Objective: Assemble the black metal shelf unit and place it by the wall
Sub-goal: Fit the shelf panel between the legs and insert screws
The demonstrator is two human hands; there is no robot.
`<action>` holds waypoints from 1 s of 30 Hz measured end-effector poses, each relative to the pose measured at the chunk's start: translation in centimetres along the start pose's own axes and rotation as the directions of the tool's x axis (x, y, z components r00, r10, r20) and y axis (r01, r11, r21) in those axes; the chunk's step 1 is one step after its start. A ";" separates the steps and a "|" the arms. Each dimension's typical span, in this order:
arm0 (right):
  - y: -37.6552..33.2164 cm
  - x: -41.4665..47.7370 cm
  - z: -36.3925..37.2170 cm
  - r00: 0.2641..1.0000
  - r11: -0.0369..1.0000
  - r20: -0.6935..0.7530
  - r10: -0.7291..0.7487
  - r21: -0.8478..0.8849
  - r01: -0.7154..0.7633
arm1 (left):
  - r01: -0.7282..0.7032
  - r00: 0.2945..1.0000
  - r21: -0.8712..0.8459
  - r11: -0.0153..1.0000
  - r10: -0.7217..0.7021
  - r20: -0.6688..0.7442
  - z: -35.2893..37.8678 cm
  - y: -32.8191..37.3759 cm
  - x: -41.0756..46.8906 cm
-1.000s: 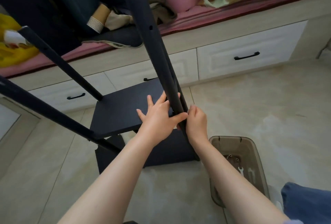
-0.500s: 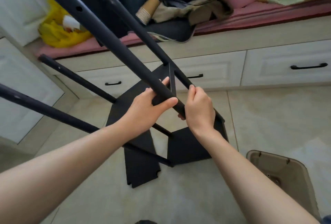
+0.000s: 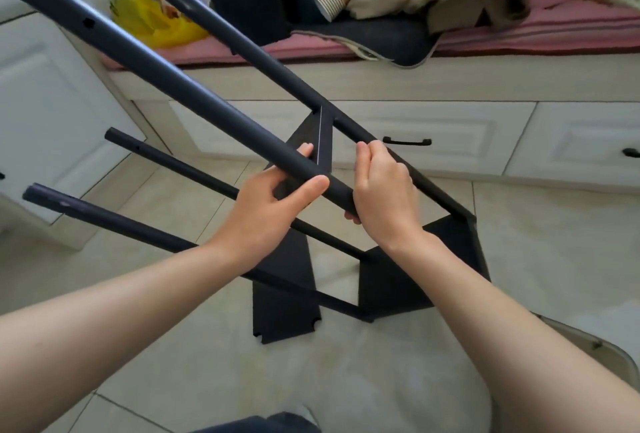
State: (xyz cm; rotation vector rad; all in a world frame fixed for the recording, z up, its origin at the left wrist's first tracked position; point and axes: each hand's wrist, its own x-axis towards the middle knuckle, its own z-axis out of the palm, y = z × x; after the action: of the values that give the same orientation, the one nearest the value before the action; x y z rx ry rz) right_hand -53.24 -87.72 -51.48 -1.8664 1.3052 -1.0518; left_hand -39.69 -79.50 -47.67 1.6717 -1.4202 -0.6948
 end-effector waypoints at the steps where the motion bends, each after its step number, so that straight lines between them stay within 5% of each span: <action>1: 0.0 -0.1 0.4 1.000 1.000 0.005 0.000 0.011 0.000 | 0.017 1.000 -0.034 0.999 -0.018 -0.008 -0.2 -0.4 -0.3; 4: 0.3 -0.6 1.3 0.999 0.998 0.006 0.031 0.045 -0.032 | 0.094 0.994 -0.126 0.988 -0.100 -0.038 -0.2 -2.0 -1.6; 14: 3.1 -2.7 3.9 0.989 0.960 0.124 -0.083 -0.255 0.113 | 0.423 0.896 -0.304 0.854 -0.445 -0.004 2.8 -8.6 -5.0; 30: 4.4 -5.0 5.9 0.972 0.932 0.171 -0.162 -0.298 0.208 | 0.584 0.805 -0.394 0.710 -0.568 0.168 2.1 -10.8 -7.0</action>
State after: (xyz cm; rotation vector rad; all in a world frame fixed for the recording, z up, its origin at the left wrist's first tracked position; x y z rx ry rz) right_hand -50.99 -84.14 -59.30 -2.2970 1.2891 -0.8167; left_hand -37.32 -72.79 -58.60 1.7356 -0.6523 -1.2914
